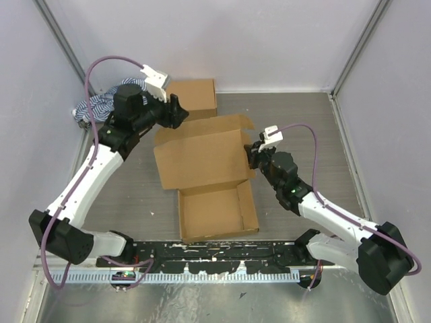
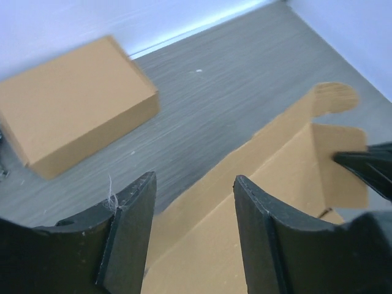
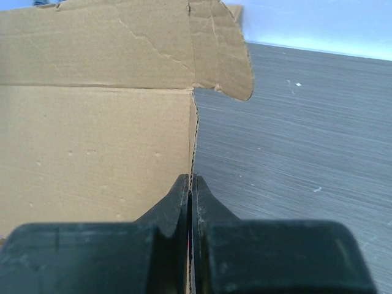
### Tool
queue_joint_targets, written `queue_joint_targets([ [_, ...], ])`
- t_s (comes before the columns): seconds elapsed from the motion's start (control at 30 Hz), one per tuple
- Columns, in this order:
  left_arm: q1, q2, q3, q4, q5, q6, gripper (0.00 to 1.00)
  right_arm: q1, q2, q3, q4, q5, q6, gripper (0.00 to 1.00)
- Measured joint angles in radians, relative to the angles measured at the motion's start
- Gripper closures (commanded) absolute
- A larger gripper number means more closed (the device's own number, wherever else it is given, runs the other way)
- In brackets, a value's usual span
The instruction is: Fold the paper box
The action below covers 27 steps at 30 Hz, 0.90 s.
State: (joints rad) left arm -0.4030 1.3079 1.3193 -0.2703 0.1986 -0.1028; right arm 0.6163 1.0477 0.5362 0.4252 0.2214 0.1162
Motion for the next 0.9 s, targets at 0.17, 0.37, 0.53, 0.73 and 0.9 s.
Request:
queue_joint_targets([
  [0.17,-0.001,0.085,0.17,-0.115,0.25,0.138,0.39,0.0,-0.043,-0.002,-0.004,-0.091,-0.014,0.99],
  [0.37,-0.004,0.21,0.344,-0.325,0.442,0.294,0.39,0.0,-0.066,-0.002,-0.014,-0.154,-0.025,0.99],
  [0.53,-0.004,0.255,0.344,-0.418,0.493,0.356,0.39,0.0,-0.066,-0.002,-0.037,-0.194,-0.028,0.99],
  [0.73,-0.004,0.262,0.34,-0.465,0.518,0.396,0.38,0.002,-0.078,-0.002,-0.063,-0.238,-0.028,0.99],
  [0.9,-0.004,0.264,0.308,-0.468,0.502,0.41,0.37,0.005,-0.104,-0.002,-0.079,-0.26,-0.028,0.99],
])
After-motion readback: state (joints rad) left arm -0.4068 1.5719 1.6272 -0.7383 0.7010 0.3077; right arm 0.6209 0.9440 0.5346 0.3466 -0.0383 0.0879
